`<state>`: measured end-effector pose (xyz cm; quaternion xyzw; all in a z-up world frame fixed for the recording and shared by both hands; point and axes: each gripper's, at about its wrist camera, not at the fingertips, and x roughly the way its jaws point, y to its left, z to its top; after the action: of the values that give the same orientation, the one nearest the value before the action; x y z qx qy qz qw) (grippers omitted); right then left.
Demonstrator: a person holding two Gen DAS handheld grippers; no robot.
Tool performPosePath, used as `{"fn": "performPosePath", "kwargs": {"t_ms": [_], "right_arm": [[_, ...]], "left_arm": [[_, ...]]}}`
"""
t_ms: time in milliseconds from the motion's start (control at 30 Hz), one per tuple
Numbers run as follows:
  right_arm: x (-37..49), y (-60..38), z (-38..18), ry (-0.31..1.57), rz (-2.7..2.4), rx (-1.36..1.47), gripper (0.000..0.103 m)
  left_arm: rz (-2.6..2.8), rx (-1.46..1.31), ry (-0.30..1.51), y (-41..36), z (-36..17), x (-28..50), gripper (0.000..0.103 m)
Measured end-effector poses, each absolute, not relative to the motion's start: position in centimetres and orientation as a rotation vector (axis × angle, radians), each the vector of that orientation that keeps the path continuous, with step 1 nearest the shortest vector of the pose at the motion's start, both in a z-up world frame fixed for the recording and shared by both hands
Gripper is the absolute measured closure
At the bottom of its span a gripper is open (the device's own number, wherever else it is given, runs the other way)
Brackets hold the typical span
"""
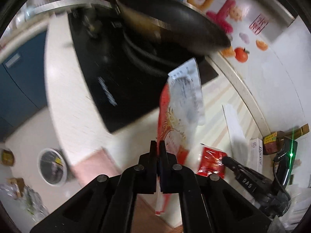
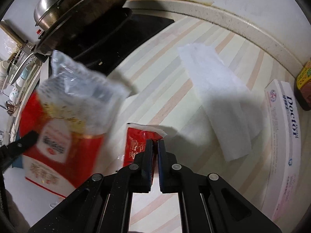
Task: Collect trash
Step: 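Carry both items over the bin and open both tools to drop them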
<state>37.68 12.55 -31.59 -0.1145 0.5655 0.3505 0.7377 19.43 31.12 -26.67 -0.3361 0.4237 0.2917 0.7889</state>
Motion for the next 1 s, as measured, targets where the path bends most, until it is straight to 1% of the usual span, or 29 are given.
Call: {"fn": "performPosePath", "kwargs": {"t_ms": [167, 333, 567, 700, 800, 867, 1000], "right_arm": [[35.8, 13.2, -29.0, 1.198, 0.804, -0.248, 0.098], [32.1, 15.3, -26.3, 1.153, 0.872, -0.252, 0.098], [23.5, 20.5, -23.8, 1.115, 1.018, -0.305, 0.098], [16.6, 24.6, -24.2, 1.113, 1.113, -0.367, 0.099], [11.1, 28.0, -26.4, 1.129, 1.170, -0.432, 0.099], [7.8, 30.4, -28.9, 1.153, 1.196, -0.474, 0.099], [1.4, 35.1, -36.8, 1.196, 1.233, -0.560, 0.099]], "left_arm": [[0.672, -0.696, 0.855, 32.1, -23.7, 15.6, 0.103], [0.751, -0.696, 0.813, 33.7, -21.7, 10.1, 0.103], [0.886, -0.729, 0.774, 36.4, -21.6, 0.3, 0.103], [0.970, -0.801, 0.781, 38.7, -24.2, -6.3, 0.103], [1.027, -0.865, 0.797, 40.5, -27.4, -11.3, 0.103], [1.058, -0.908, 0.814, 41.6, -30.3, -14.5, 0.103], [1.108, -0.999, 0.878, 44.3, -38.5, -20.2, 0.103]]}}
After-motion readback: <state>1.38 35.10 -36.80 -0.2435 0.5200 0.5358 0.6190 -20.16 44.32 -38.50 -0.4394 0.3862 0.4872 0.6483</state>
